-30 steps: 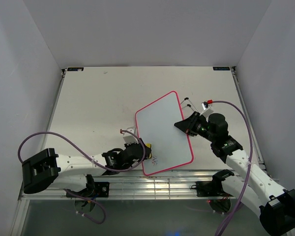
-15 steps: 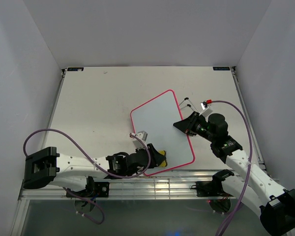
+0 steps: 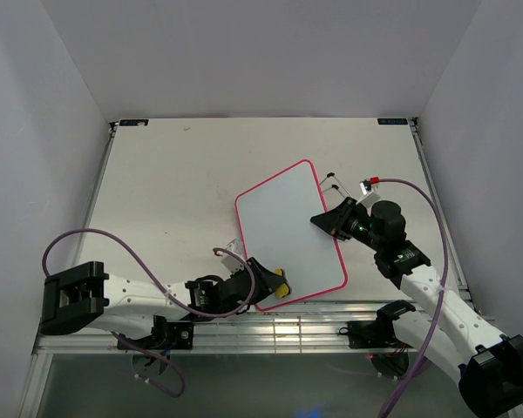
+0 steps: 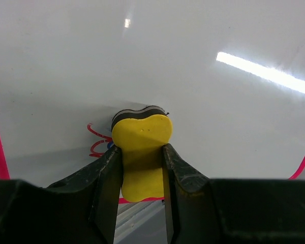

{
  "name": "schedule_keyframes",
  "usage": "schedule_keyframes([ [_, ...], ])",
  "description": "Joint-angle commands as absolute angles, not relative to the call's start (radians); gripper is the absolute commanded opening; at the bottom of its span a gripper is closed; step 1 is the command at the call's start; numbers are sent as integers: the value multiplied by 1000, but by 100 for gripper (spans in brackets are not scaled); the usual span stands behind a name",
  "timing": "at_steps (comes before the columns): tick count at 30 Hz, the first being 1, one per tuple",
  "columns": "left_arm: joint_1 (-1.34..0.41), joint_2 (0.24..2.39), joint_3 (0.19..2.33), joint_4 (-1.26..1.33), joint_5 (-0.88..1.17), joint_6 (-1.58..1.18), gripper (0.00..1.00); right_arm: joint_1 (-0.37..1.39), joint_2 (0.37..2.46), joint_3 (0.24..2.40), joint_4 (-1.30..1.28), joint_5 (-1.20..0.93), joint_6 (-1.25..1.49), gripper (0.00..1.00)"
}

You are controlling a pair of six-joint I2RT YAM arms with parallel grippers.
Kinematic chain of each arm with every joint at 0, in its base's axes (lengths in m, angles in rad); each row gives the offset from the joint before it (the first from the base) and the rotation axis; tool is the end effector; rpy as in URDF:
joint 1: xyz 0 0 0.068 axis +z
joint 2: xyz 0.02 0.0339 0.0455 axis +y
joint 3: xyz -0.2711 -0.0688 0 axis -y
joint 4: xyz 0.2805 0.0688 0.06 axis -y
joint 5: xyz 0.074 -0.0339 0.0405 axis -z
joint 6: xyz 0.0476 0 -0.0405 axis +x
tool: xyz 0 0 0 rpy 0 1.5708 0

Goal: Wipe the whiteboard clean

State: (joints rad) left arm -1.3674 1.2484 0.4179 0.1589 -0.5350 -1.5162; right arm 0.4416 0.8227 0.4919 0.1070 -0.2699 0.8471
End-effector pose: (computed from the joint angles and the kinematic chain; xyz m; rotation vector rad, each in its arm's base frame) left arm 0.0758 -0.2474 0.1325 -0.4779 2.2880 -1.0272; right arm 0.2091 0.1129 0.2512 0.1840 1.9342 1.1356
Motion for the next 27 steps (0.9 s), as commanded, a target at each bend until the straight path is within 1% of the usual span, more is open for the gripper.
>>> schedule_keyframes([
  [1,-1318,1427,357,-194,-506,-1591,0,482,792,529,402,-345,1000,8],
  [6,-1299,1345,330,-238,-535,-1597,0,482,792,528,400,-348,997,8],
  [9,-1293,1281,305,-175,-549,-1510,0,482,798,529,405,-345,997,8],
  [10,-1289,1267,296,-148,-543,-1427,0,482,802,531,406,-345,996,8],
  [12,-1282,1240,276,-140,-540,-1408,0,482,804,532,405,-345,996,8],
  [16,-1278,1226,236,-143,-520,-1408,0,482,798,534,405,-345,994,8],
  [20,-1278,1226,207,-65,-479,-1375,0,482,798,535,408,-345,994,8],
  [24,-1279,1216,242,127,-425,-1217,0,482,807,531,414,-348,996,8],
  [27,-1284,1223,328,137,-408,-1152,0,482,808,528,417,-351,994,8],
])
